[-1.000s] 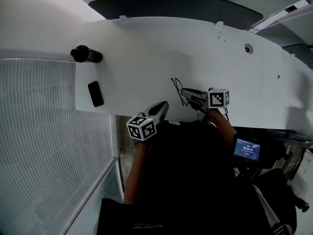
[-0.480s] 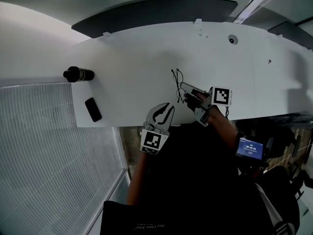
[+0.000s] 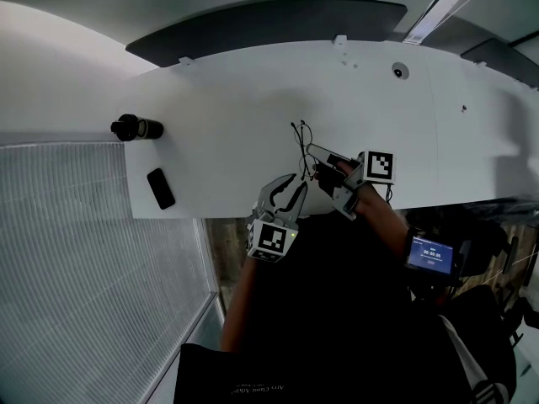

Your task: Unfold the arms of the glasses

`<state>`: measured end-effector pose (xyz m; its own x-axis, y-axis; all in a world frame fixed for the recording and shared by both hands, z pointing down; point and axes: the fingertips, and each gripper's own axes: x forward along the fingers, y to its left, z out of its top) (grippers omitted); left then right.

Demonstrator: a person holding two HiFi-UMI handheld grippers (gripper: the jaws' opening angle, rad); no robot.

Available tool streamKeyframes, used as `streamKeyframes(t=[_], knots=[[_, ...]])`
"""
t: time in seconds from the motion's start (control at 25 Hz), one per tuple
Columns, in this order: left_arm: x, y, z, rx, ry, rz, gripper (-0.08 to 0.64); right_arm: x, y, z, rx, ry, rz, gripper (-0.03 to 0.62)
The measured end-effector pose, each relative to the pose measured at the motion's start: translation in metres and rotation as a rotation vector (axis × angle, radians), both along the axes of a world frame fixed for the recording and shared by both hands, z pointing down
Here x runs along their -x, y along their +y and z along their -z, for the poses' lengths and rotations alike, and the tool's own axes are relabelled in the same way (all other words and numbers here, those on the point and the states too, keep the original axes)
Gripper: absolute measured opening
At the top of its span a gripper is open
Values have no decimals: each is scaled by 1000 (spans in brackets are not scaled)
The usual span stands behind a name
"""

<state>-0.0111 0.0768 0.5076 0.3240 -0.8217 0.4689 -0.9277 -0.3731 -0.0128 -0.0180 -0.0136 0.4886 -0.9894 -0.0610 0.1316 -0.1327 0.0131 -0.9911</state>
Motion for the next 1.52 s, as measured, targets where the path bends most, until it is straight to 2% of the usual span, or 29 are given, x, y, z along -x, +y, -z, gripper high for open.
streamKeyframes(t=[0.4,0.64,0.8,1.0,1.12,1.32,1.52], knots=[[-2,-5,12,-31,7,-17,109,4,5,1,8,-14,22,32],[-3,-5,3,-29,-2,-19,90,5,7,3,13,-25,29,31],[-2,-3,3,-29,4,-14,44,4,6,1,-46,2,49,31],[1,2,3,-27,-17,-6,40,4,8,0,-112,25,83,31],[6,8,4,-25,-23,7,40,7,13,0,-118,5,87,31],[25,11,24,-58,-45,54,37,4,15,-7,-177,47,119,31],[64,9,54,-113,-70,137,26,2,22,-14,-177,56,156,31]])
